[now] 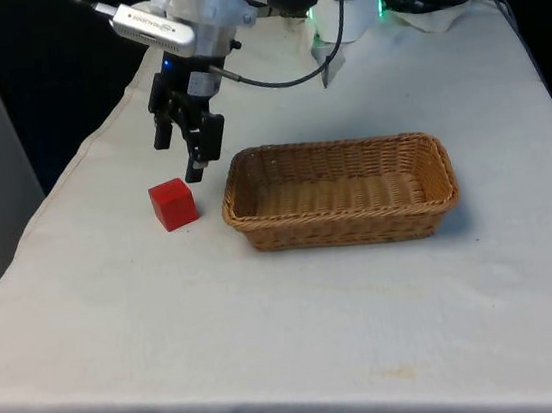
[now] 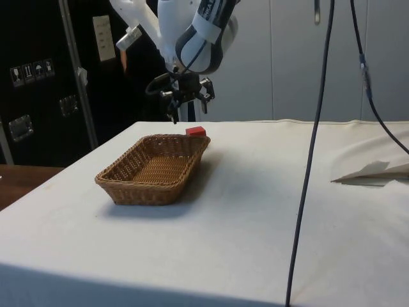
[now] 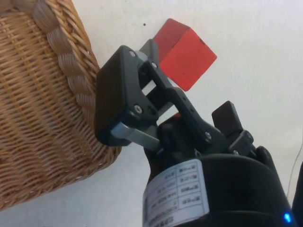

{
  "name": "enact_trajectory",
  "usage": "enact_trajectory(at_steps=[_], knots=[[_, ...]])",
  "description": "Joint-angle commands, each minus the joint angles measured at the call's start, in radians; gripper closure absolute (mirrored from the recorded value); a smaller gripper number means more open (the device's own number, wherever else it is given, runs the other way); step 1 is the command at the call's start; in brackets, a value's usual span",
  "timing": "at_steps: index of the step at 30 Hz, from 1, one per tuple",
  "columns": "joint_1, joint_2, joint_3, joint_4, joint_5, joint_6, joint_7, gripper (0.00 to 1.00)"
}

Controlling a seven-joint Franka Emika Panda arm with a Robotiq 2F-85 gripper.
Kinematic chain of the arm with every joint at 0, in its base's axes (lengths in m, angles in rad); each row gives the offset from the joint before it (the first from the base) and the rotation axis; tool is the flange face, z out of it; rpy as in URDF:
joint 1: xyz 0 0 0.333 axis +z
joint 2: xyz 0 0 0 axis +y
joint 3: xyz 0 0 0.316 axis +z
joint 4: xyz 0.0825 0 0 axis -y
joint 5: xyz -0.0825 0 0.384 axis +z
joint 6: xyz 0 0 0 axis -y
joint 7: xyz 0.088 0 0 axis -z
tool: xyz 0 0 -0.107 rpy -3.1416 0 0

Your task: Pick up the cube and place it into the basket.

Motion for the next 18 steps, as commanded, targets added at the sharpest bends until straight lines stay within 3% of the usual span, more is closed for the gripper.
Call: enact_trajectory(at_steps=[1, 5, 12, 13, 14, 18], knots=[[0.002, 0.006, -0.003, 0.002, -0.002, 0.009, 0.005, 0.0], [0.0, 0.006, 0.0, 0.002, 0.0, 0.0, 0.0, 0.0], [-0.016, 0.034, 0.002, 0.013, 0.009, 0.031, -0.004, 0.0], [-0.006, 0.032, -0.006, 0.013, 0.003, 0.015, 0.001, 0.0], [-0.018, 0.036, 0.002, 0.013, 0.01, 0.032, -0.005, 0.0], [-0.027, 0.05, 0.002, 0.015, 0.012, 0.047, -0.006, 0.0]])
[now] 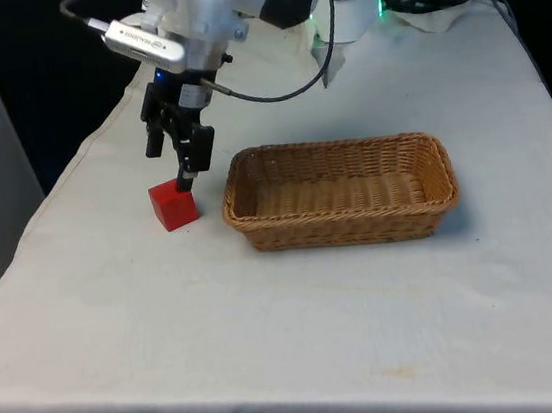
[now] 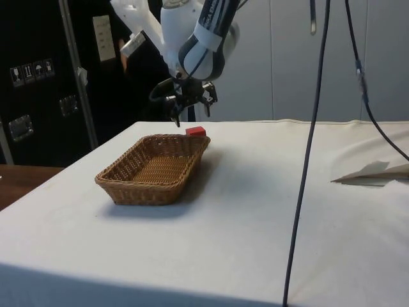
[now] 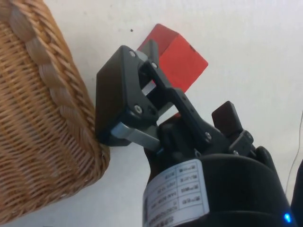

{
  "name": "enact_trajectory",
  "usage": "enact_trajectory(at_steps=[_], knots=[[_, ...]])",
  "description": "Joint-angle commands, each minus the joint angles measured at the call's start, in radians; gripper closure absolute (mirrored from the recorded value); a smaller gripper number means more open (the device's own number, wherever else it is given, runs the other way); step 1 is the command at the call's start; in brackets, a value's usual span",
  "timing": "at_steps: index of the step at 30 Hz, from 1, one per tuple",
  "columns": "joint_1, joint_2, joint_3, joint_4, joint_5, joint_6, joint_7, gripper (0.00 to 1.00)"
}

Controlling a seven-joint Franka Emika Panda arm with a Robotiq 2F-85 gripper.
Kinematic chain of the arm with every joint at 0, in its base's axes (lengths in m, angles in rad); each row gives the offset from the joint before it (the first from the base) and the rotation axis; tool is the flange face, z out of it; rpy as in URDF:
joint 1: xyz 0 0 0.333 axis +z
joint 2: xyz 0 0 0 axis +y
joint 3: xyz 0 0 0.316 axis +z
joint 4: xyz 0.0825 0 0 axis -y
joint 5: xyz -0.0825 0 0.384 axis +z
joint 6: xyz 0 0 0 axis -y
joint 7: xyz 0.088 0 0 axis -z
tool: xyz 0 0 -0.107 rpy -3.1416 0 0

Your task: Pick up the cube and place it into the basket.

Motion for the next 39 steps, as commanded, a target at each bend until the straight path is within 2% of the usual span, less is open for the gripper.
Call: enact_trajectory(at_steps=[1, 3, 4, 5, 7, 11, 12, 13, 19, 20, 21, 27, 28, 29, 35, 36, 37, 38, 39], knots=[[-0.013, 0.005, 0.011, 0.003, 0.008, 0.017, -0.006, 0.0], [-0.014, 0.01, 0.01, 0.004, 0.009, 0.022, -0.006, 0.0], [-0.004, 0.01, 0.0, 0.002, 0.003, 0.013, 0.0, 0.0], [-0.015, 0.013, 0.009, 0.005, 0.01, 0.025, -0.006, 0.0], [-0.019, 0.023, 0.009, 0.007, 0.012, 0.035, -0.005, 0.0], [-0.018, 0.042, 0.01, 0.019, 0.016, 0.045, -0.001, 0.0], [-0.009, 0.039, -0.002, 0.016, 0.009, 0.033, 0.0, 0.0], [-0.017, 0.047, 0.01, 0.023, 0.017, 0.047, 0.0, 0.0], [-0.016, 0.074, 0.006, 0.048, 0.016, 0.048, 0.005, 0.0], [-0.009, 0.072, -0.002, 0.046, 0.01, 0.041, 0.007, 0.0], [-0.017, 0.084, 0.008, 0.056, 0.017, 0.05, 0.007, 0.0], [-0.019, 0.115, 0.011, 0.081, 0.018, 0.057, 0.018, 0.0], [-0.009, 0.111, 0.0, 0.077, 0.01, 0.042, 0.02, 0.0], [-0.017, 0.119, 0.009, 0.082, 0.017, 0.059, 0.021, 0.0], [-0.004, 0.151, 0.006, 0.081, 0.013, 0.09, 0.054, 0.0], [0.003, 0.161, 0.002, 0.081, 0.011, 0.1, 0.065, 0.0], [-0.003, 0.154, 0.008, 0.081, 0.011, 0.085, 0.056, 0.0], [0.006, 0.165, 0.0, 0.082, 0.01, 0.105, 0.07, 0.0], [0.008, 0.17, -0.001, 0.081, 0.01, 0.112, 0.075, 0.0]])
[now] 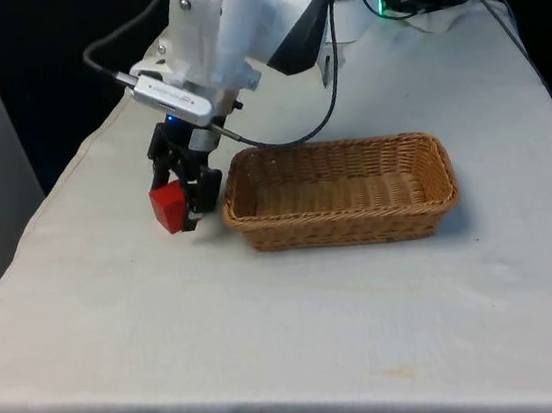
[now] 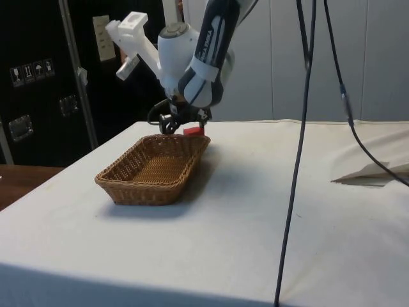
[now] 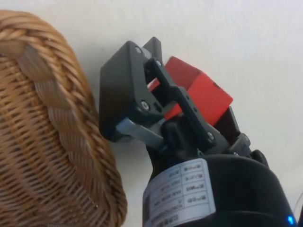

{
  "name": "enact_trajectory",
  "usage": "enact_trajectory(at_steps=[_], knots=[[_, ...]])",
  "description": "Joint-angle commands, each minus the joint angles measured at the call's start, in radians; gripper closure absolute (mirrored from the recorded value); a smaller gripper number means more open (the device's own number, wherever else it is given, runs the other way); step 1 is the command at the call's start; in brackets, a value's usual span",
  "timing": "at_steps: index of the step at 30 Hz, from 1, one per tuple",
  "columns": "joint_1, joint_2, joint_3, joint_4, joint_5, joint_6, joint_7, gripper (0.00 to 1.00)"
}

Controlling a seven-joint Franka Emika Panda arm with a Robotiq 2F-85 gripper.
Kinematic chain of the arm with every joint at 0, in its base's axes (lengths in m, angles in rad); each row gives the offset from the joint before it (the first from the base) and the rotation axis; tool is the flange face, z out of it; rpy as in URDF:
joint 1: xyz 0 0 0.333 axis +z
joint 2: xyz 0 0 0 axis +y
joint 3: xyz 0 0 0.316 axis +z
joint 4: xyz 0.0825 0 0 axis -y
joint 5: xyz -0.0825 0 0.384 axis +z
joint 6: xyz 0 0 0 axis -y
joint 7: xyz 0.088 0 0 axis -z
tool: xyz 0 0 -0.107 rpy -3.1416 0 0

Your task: Pick up the cube and place it into the basket.

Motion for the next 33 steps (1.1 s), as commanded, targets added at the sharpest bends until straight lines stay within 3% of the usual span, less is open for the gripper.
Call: enact_trajectory(at_steps=[1, 5, 6, 7, 10, 14, 15, 16, 23, 33], knots=[[0.01, 0.01, -0.009, -0.001, -0.001, 0.02, 0.015, 0.0], [0.023, 0.028, -0.008, -0.012, 0.0, 0.049, 0.043, 0.0], [0.013, 0.022, 0.0, -0.007, -0.001, 0.028, 0.033, 0.0], [0.026, 0.031, -0.008, -0.016, -0.001, 0.054, 0.049, 0.0], [0.031, 0.034, -0.008, -0.027, -0.002, 0.071, 0.061, 0.0], [0.032, 0.033, -0.01, -0.028, -0.003, 0.067, 0.061, 0.0], [0.025, 0.031, -0.002, -0.027, -0.001, 0.061, 0.055, 0.0], [0.031, 0.033, -0.009, -0.028, -0.003, 0.066, 0.06, 0.0], [0.025, 0.031, -0.003, -0.027, -0.001, 0.06, 0.055, 0.0], [0.027, 0.029, -0.004, -0.033, -0.002, 0.065, 0.056, 0.0]])
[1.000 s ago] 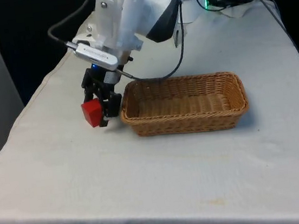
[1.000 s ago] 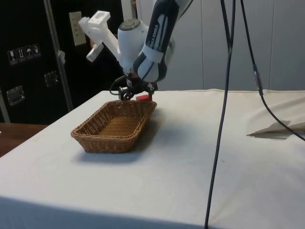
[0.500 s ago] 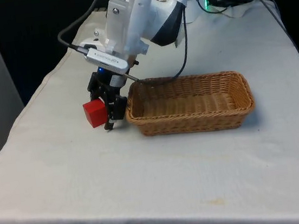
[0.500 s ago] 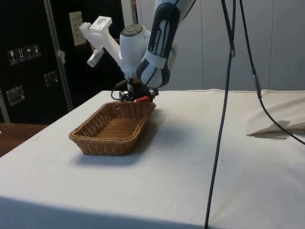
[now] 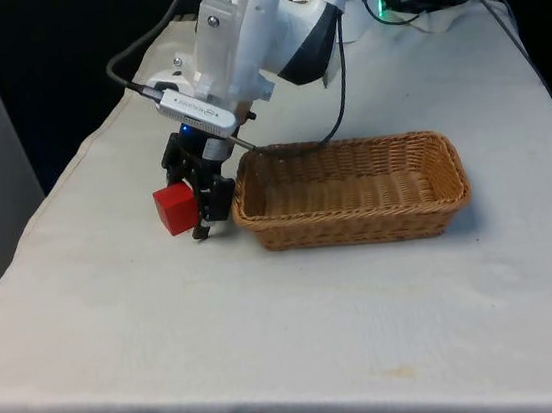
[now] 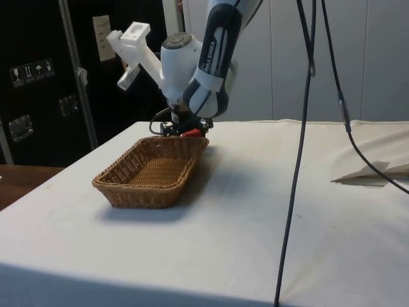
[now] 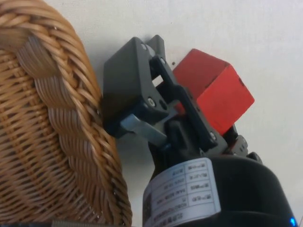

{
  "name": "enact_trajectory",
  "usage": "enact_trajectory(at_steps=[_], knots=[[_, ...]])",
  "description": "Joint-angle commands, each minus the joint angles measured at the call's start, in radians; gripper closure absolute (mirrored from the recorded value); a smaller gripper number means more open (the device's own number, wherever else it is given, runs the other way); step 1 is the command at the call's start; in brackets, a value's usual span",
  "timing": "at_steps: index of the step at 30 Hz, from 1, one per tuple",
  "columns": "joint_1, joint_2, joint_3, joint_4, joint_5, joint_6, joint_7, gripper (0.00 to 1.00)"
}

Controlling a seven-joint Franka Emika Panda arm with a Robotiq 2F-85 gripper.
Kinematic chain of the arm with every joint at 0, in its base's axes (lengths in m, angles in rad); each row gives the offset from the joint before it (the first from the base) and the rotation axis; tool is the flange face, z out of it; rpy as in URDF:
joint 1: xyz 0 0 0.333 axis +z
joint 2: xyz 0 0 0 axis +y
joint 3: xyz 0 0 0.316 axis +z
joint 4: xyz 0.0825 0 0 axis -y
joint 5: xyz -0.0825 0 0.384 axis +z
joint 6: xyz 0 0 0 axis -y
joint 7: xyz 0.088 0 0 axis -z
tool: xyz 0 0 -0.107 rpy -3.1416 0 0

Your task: Pick up the cube and place it into the basket.

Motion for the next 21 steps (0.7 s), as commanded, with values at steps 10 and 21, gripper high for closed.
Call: enact_trajectory(at_steps=[10, 21], knots=[[0.026, -0.014, -0.011, -0.032, -0.002, 0.014, 0.017, 0.0], [0.028, -0.029, -0.002, -0.045, 0.0, 0.002, 0.01, 0.0]])
